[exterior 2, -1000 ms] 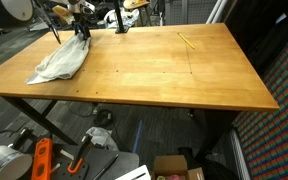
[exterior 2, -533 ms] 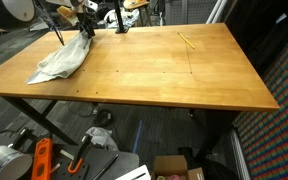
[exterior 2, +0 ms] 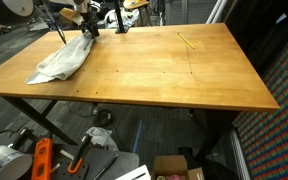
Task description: Fold the towel on the table
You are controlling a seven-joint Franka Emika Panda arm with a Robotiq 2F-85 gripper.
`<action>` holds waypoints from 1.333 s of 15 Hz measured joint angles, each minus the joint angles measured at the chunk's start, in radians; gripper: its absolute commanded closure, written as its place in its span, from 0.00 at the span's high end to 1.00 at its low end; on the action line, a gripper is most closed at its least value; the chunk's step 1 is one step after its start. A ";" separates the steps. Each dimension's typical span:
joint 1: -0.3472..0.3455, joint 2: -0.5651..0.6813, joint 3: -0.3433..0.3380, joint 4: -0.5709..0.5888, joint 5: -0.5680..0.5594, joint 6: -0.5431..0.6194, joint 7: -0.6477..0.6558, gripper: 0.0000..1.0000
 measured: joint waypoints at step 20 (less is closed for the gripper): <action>-0.110 -0.499 0.088 -0.595 0.138 0.025 -0.449 1.00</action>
